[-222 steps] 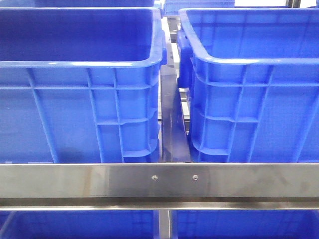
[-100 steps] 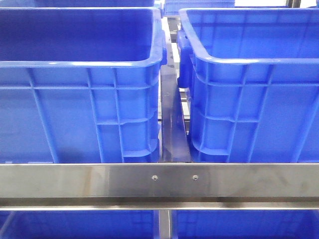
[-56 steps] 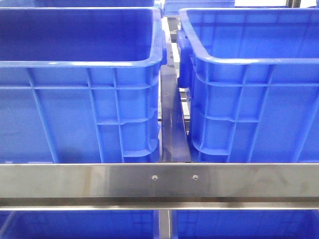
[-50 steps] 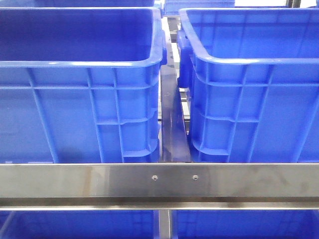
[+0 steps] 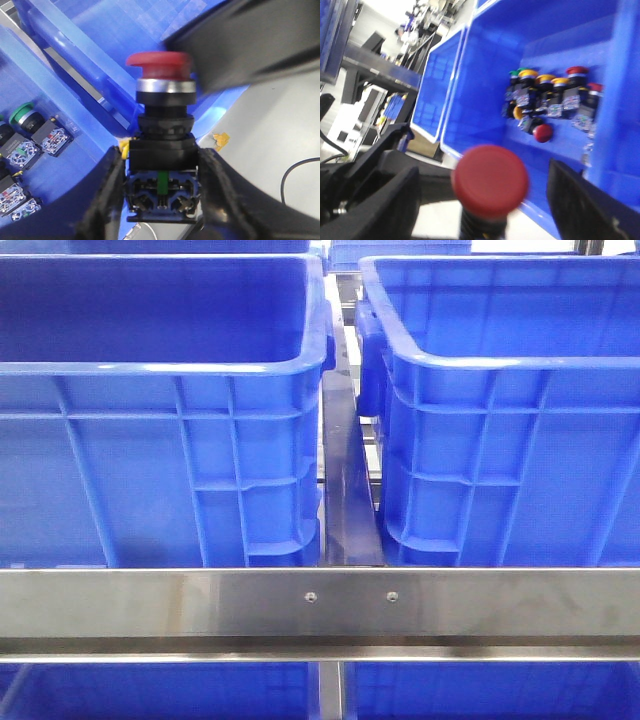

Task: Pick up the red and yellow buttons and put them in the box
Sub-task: 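Close the right gripper on the red button's cap, then open the left gripper, then carry the red button with the right gripper over the empty crate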

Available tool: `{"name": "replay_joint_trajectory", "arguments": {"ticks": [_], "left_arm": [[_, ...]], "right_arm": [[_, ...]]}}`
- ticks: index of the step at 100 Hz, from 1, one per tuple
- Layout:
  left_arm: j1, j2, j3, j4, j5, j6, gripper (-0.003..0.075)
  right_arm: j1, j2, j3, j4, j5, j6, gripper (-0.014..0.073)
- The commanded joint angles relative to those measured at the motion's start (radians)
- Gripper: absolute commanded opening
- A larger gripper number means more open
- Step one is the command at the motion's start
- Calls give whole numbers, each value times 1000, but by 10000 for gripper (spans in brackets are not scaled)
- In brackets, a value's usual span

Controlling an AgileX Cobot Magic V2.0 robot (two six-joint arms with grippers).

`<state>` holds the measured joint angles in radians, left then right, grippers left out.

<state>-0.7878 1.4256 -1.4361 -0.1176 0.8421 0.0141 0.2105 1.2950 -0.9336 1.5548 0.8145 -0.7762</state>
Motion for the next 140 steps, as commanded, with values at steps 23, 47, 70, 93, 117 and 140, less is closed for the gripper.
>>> {"name": "replay_joint_trajectory", "arguments": {"ticks": [23,47,70,93,117,140], "left_arm": [[-9,-39,-28,-10,-58,1,-19],[-9,-39,-28,-10,-58,1,105],[-9,-39,-28,-8,-58,1,456],[-4,-39,-28,20,-58,-14,474],[81,-41,-28,50,-62,-55,474],[249,-83,20,50,-86,-62,473]], "right_arm": [[35,37,-89,67,34,-20,367],[35,37,-89,67,50,-20,164],[35,37,-89,67,27,-40,164],[-47,35,-89,67,-21,-79,164],[-211,14,-89,67,41,-115,164],[-281,2,-89,59,75,-147,164]]}}
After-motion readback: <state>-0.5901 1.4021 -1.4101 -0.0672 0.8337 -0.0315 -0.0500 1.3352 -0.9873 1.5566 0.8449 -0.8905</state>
